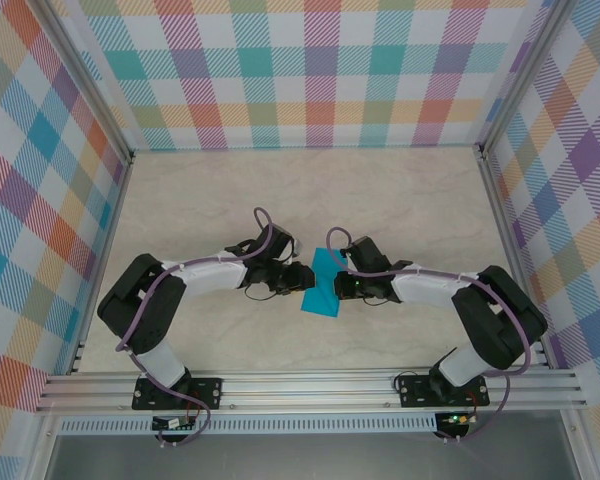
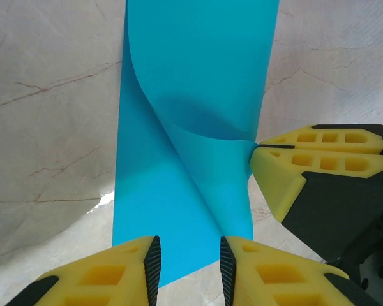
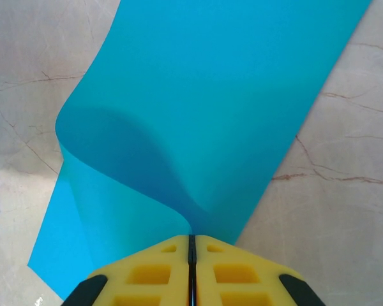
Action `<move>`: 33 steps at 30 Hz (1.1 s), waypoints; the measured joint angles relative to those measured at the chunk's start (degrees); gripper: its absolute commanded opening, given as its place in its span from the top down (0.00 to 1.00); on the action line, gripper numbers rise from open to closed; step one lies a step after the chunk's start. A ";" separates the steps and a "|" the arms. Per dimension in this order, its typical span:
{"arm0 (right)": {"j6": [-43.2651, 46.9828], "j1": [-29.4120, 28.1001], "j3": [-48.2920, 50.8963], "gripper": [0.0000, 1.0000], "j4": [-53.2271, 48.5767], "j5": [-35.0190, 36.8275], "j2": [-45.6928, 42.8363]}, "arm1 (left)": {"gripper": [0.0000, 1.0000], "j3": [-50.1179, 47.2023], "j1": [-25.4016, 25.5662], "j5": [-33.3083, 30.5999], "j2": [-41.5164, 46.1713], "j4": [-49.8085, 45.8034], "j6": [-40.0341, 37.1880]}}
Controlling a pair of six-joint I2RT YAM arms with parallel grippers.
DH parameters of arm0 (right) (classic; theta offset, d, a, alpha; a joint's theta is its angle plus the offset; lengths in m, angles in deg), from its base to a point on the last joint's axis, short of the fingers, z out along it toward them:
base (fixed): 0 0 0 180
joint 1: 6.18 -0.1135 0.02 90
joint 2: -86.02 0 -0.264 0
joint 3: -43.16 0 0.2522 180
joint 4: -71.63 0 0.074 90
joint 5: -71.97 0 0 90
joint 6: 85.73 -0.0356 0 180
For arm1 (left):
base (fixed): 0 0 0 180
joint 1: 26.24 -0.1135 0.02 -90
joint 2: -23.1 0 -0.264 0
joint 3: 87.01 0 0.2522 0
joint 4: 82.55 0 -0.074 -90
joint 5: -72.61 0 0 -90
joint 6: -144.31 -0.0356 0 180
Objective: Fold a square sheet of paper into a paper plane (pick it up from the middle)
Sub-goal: Fold the triangle a second time at the center of the table.
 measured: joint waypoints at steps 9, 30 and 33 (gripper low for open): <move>0.02 0.57 -0.61 0.91 -0.20 -0.11 1.33 | 0.68 0.72 0.09 0.24 -0.72 1.18 0.00; 0.02 0.63 -1.11 0.91 -0.57 -0.09 1.86 | 0.77 1.44 0.33 0.39 -1.64 2.12 1.36; 0.02 0.63 -1.11 0.91 -0.76 -0.09 1.75 | 0.82 1.64 0.33 0.59 -2.01 4.13 3.10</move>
